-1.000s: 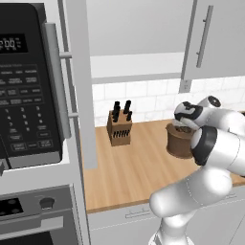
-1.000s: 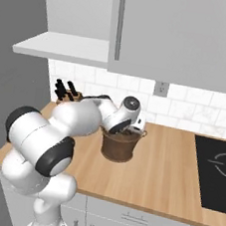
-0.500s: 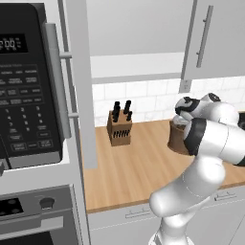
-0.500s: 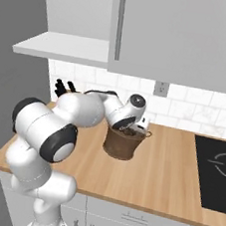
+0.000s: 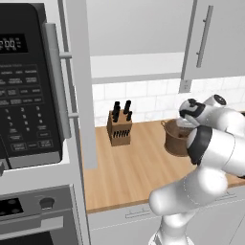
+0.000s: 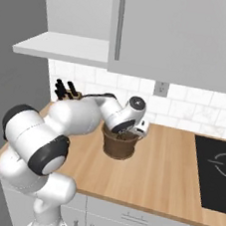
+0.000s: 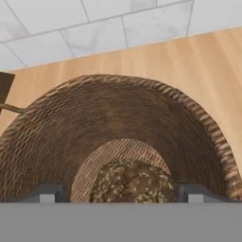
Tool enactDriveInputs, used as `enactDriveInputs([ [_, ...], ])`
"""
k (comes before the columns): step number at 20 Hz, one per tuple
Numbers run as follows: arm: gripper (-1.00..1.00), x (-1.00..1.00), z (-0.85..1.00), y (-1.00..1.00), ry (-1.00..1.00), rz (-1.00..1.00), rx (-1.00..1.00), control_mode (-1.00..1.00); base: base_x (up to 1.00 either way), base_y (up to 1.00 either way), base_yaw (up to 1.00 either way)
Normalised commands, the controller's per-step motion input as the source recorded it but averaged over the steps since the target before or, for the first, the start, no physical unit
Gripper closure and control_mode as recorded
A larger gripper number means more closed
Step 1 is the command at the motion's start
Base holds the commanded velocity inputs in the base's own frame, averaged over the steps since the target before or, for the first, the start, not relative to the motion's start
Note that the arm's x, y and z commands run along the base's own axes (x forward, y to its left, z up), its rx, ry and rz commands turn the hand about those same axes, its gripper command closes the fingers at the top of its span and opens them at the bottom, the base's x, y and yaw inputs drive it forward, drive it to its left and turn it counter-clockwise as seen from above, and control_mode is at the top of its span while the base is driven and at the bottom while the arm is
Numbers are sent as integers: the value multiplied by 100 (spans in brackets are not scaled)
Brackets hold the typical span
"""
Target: Open the cabinet, pick up the bread from the cabinet and place it in the basket. Then move the basket to the dining counter.
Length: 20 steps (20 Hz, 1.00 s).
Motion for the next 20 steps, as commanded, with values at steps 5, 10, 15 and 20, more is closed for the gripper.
enactDriveInputs([
  [5,-100,17,18,39,-7,-2,0,-100,0,0,0],
  [10,-100,-40,42,0,-7,-1,0,-100,0,0,0],
  [15,-100,-74,39,-14,-1,-15,1,-100,0,0,0],
  [20,-100,-70,19,-50,8,-46,16,-100,0,0,0],
])
